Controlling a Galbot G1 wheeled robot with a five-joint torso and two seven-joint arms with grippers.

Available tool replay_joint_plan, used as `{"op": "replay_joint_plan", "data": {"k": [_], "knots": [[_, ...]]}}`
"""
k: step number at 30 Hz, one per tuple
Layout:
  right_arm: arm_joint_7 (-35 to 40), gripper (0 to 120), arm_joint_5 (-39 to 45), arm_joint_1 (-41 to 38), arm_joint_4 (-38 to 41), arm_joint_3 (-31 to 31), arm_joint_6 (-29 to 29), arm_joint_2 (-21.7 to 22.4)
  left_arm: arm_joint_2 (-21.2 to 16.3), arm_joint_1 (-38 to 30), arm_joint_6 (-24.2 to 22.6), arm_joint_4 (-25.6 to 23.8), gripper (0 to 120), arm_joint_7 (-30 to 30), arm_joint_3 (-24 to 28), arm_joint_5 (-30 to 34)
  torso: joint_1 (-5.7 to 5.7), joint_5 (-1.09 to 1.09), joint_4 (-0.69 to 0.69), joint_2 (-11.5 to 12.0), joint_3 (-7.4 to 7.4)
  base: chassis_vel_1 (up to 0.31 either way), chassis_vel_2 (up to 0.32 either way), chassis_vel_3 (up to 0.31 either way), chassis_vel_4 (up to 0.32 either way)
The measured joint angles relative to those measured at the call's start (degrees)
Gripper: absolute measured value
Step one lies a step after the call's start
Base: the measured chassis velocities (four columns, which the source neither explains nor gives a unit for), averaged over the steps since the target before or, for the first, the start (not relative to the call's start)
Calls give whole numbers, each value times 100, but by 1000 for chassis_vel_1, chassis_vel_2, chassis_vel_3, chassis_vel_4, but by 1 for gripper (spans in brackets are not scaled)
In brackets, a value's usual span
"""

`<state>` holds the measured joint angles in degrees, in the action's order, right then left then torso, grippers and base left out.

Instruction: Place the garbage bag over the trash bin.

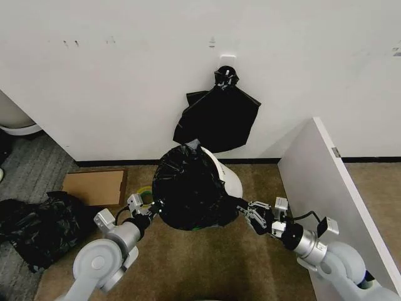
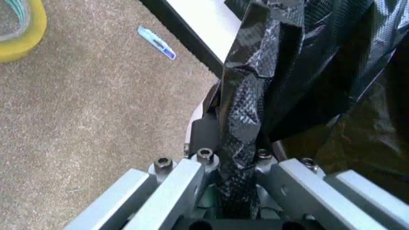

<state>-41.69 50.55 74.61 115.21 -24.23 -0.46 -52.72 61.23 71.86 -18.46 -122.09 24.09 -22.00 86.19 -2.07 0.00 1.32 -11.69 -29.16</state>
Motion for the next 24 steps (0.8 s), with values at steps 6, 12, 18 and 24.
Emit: {"op": "replay_joint_plan", "data": {"k": [6,12,18,24], "knots": [[443,0,253,11,2,-41,2,-81,23,3,3,-9,0,5,-1,-3,0,0,0,0,0,0,0,0,0],[878,0,522,30,-151,-158,-71,-142,9,12,6,-34,0,9,-5,-5,0,0,0,0,0,0,0,0,0],[890,0,-3,175,-219,-133,-102,-121,13,-37,11,-39,0,30,-1,-5,0,0,1,0,0,0,0,0,0],[936,0,-650,246,-291,39,-127,-120,19,-28,13,-80,0,32,6,-3,0,0,0,0,0,0,0,0,0]]}}
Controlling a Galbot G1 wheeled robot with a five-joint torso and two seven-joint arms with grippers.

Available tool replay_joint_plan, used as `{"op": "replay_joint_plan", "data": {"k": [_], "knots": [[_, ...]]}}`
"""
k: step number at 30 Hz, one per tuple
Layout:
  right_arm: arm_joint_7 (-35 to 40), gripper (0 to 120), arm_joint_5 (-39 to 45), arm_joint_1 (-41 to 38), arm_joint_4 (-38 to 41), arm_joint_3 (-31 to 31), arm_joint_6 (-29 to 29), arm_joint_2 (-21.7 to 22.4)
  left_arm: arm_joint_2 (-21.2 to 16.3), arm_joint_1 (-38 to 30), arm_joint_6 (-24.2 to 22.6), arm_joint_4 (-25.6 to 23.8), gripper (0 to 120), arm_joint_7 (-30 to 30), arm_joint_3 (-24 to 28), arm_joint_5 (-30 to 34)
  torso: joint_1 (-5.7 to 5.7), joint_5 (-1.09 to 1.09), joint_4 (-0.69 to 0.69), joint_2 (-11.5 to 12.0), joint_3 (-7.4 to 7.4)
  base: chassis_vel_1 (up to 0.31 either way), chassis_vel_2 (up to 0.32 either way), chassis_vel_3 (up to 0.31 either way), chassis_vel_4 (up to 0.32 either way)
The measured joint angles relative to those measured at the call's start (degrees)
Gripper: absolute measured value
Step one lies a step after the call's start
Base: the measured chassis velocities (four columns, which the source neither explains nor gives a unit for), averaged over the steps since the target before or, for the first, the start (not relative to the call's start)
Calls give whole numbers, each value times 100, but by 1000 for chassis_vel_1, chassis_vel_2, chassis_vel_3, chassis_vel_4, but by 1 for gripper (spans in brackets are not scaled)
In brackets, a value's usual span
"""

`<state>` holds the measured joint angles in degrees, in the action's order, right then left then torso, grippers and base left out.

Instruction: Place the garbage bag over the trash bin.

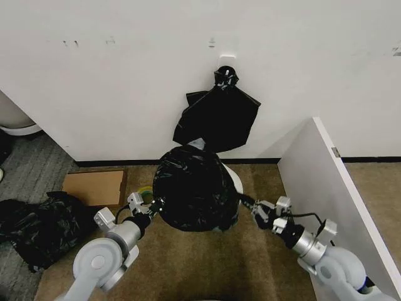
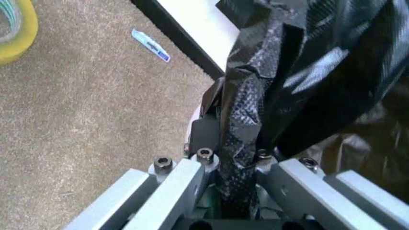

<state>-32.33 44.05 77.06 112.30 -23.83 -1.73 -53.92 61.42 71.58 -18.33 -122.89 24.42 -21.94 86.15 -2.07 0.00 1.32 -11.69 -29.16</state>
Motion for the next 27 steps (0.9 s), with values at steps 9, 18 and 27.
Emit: {"op": "replay_joint_plan", "data": {"k": [9,18,27], "knots": [[215,0,-175,17,-5,-104,-72,-24,-49,65,2,-11,0,-39,5,-251,0,0,0,0,0,0,0,0,0],[1708,31,968,-161,313,-729,-815,115,-246,174,439,83,0,-566,311,-2450,0,0,-1,0,0,0,0,0,0],[2622,61,2543,-260,1128,-1096,-1779,278,-516,226,1246,215,0,-1853,591,-3582,0,-2,1,0,0,0,0,0,0]]}}
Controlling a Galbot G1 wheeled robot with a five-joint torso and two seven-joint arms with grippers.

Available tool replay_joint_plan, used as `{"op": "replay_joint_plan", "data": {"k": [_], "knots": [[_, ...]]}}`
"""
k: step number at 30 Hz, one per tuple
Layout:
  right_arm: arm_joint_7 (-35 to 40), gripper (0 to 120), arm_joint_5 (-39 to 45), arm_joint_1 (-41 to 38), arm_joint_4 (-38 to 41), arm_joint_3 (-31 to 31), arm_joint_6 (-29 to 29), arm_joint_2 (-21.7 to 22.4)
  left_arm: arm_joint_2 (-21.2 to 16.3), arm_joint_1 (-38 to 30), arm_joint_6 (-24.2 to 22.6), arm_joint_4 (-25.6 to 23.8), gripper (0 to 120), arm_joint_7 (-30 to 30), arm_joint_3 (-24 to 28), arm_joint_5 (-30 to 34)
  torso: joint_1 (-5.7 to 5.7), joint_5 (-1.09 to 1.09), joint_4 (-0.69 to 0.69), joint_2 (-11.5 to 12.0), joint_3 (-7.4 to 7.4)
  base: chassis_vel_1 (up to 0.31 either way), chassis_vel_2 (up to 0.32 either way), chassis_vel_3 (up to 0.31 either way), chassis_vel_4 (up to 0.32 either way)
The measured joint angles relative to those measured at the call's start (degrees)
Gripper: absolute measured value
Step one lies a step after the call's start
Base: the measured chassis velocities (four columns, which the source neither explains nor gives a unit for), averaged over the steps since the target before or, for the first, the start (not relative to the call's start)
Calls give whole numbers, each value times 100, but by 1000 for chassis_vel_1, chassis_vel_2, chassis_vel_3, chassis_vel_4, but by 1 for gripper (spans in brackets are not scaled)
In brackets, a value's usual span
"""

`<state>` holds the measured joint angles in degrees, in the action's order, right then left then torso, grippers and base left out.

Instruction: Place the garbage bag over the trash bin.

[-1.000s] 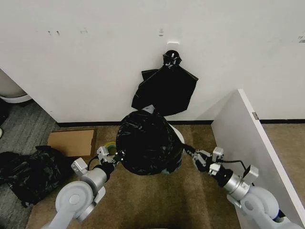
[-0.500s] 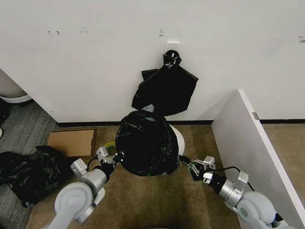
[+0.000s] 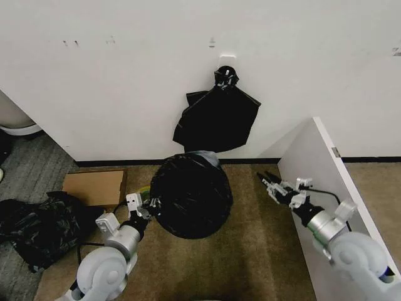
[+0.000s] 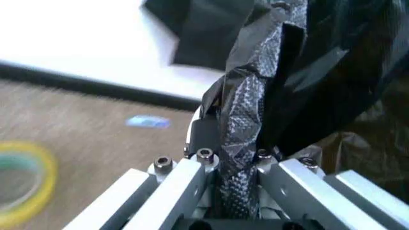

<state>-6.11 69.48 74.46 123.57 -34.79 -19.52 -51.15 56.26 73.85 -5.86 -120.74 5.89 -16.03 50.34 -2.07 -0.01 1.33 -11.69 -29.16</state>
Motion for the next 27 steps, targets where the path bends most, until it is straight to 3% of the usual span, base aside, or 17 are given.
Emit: {"op": "replay_joint_plan", "data": {"k": [5,11,24,27], "knots": [[530,81,1210,-78,384,-272,-566,102,-190,2,512,297,0,-478,68,-343,0,0,-2,0,0,0,0,0,0],[864,99,1531,-124,626,-348,-941,140,-204,13,672,394,0,-556,98,-597,0,1,-1,0,0,0,0,0,0],[1051,99,1260,-231,991,86,-1297,11,-144,15,692,390,0,-508,151,-677,0,1,-1,0,0,0,0,0,0],[1101,90,1200,-384,979,256,-1310,-27,-126,35,681,362,0,-500,151,-680,0,1,-2,0,0,0,0,0,0]]}}
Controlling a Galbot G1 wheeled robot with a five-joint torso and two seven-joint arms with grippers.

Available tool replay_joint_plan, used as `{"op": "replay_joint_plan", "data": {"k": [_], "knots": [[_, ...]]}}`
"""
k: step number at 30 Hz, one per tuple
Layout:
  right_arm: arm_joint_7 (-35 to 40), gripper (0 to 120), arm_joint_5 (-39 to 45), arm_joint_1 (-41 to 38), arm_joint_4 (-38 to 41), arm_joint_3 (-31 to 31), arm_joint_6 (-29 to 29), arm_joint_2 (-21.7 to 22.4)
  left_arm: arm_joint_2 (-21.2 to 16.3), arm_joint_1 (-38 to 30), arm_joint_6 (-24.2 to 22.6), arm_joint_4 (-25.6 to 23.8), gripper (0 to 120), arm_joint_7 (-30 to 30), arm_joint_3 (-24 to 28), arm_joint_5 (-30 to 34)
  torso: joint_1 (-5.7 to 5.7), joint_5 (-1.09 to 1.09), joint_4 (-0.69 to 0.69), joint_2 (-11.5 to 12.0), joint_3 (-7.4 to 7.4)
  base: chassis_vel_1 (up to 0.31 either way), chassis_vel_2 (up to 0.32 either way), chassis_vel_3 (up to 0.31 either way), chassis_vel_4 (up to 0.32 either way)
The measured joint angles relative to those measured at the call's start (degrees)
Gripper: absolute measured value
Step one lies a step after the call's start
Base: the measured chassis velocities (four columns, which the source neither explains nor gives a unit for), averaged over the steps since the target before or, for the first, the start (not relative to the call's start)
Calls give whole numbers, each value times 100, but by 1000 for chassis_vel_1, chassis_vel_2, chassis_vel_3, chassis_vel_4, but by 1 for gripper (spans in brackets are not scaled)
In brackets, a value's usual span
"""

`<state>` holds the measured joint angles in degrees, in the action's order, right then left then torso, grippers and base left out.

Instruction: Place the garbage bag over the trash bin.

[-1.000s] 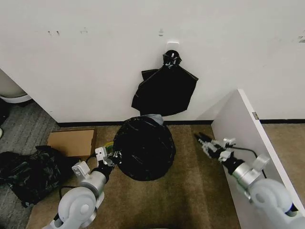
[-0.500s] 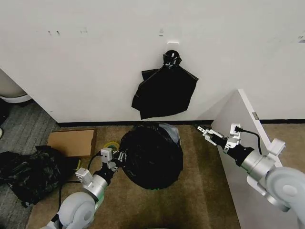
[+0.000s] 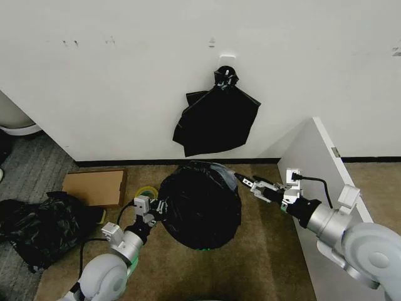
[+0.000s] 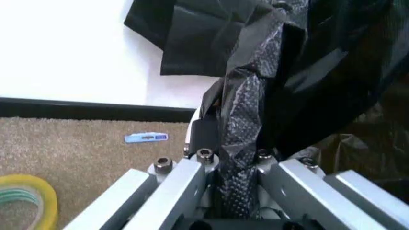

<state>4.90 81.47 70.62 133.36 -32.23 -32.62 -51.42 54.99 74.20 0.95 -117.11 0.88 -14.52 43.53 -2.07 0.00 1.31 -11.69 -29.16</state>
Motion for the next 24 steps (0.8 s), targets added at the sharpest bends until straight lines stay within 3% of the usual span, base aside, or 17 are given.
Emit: {"op": "replay_joint_plan", "data": {"k": [4,6,8,24], "knots": [[2,74,-195,-148,-165,163,10,-28,39,20,-13,-36,0,44,0,4,0,0,0,0,0,0,0,0,0],[1,72,-224,-159,-191,180,12,-28,48,23,-15,-42,0,52,0,10,0,1,-1,0,0,0,0,0,0],[-2,60,-283,-169,-232,219,17,-29,66,36,-19,-56,0,66,0,16,0,0,0,0,0,0,0,0,0],[-210,2,-255,-136,-218,215,73,-41,81,-29,-89,-65,0,189,9,109,0,0,0,0,0,0,0,0,0]]}}
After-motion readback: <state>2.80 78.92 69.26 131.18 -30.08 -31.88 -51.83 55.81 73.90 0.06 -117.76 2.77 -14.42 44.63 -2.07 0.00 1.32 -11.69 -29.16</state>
